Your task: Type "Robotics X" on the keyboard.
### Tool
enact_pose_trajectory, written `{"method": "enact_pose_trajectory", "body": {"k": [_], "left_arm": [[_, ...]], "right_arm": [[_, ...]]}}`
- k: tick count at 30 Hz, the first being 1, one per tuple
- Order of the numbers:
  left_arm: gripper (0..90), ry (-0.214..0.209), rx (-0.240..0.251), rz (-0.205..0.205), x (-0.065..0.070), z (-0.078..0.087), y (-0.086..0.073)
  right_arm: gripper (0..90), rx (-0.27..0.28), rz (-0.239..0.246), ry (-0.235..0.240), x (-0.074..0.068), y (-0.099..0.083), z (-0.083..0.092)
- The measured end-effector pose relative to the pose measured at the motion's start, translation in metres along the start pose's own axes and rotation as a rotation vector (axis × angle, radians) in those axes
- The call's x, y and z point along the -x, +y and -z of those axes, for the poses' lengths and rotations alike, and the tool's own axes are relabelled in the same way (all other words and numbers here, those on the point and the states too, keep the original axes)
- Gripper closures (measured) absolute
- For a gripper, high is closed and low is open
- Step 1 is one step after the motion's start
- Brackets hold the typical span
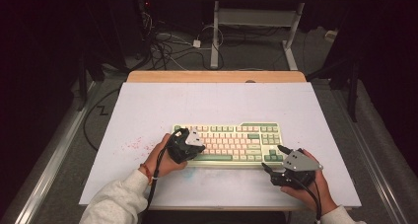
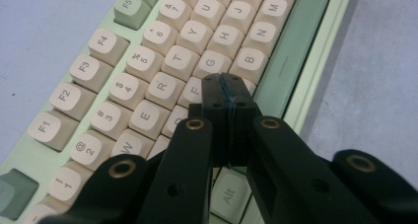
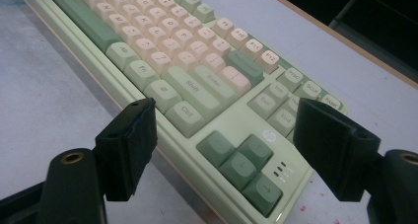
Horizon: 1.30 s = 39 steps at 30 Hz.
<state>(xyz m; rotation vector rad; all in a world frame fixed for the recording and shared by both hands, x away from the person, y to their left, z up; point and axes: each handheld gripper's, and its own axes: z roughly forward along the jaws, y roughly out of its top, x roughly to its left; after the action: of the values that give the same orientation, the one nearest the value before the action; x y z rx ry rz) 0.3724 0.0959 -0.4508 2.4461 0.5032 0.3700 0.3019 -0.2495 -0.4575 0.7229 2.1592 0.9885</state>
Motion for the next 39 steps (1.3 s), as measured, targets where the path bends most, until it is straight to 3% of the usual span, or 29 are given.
{"method": "enact_pose_trajectory", "body": {"k": [27,39], "left_arm": [[87.5,0.048,0.027,0.037,-0.013,0.013,-0.005],[87.2,0.051,0.001,0.064,-0.023,0.008,-0.01]], "right_arm": [[25.1,0.0,0.012,0.0,-0.001,0.001,0.0],[25.1,0.0,0.014,0.002,-0.001,0.001,0.0]]}}
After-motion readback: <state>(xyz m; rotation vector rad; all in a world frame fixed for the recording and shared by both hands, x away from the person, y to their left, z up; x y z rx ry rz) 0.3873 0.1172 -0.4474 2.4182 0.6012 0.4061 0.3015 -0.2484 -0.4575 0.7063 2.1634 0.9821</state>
